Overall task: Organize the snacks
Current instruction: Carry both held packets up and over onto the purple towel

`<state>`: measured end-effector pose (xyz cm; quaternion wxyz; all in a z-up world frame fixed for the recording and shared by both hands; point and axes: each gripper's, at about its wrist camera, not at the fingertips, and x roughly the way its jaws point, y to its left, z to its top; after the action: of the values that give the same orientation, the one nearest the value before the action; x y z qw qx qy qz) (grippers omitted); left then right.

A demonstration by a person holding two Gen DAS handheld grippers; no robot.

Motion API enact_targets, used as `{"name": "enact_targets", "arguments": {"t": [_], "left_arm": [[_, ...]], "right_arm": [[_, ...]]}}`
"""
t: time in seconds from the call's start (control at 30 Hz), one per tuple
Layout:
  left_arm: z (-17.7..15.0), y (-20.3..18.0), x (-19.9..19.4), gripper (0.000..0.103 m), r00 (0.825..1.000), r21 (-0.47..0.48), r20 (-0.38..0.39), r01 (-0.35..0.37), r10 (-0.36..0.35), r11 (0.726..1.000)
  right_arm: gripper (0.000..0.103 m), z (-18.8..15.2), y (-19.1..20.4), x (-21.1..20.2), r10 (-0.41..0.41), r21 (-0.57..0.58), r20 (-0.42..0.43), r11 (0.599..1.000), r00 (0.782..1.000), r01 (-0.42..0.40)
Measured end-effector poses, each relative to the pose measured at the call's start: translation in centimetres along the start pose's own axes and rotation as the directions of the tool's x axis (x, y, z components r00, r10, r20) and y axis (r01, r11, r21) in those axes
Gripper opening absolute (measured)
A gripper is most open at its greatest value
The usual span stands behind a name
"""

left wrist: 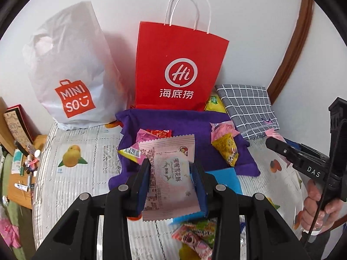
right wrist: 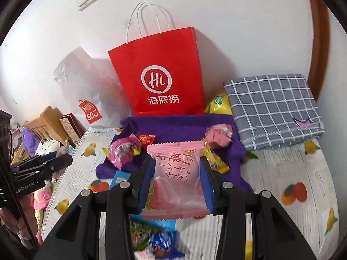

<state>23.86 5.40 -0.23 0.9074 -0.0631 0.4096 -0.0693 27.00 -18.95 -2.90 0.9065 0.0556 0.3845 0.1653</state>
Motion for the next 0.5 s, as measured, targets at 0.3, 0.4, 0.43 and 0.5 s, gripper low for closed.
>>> {"name": "enact_targets", "arguments": {"t": [0.3, 0.4, 0.43, 0.5], "left_arm": [[2.0, 2.1, 3.1, 0.036, 1.0, -0.026, -0.018, 0.0, 0.0, 1.0], [2.3, 2.9, 4.0, 0.036, 1.0, -0.039, -0.027, 0.006, -0.007, 0.999], [2.4, 3.2, 4.4, 0.036, 1.0, -0.041, -0.028, 0.002, -0.003, 0.999], [2.5, 3.6, 5.1, 0.036, 0.999, -0.045, -0.036, 0.002, -0.003, 0.999]], "right_arm": [[0.042, 2.2, -0.7, 6.2, 0.037, 0.007, -0.072, 0.999, 0.997, -0.036], [0.042, 2.2, -0.7, 8.9, 0.047, 0.006, -0.124, 0.999, 0.991, -0.047], [0.042, 2.2, -0.7, 9.7, 0.05, 0.007, -0.142, 0.999, 0.989, -0.05], [0.042, 2.0, -0.8, 11.8, 0.057, 0.011, -0.19, 0.998, 0.98, -0.056]]}}
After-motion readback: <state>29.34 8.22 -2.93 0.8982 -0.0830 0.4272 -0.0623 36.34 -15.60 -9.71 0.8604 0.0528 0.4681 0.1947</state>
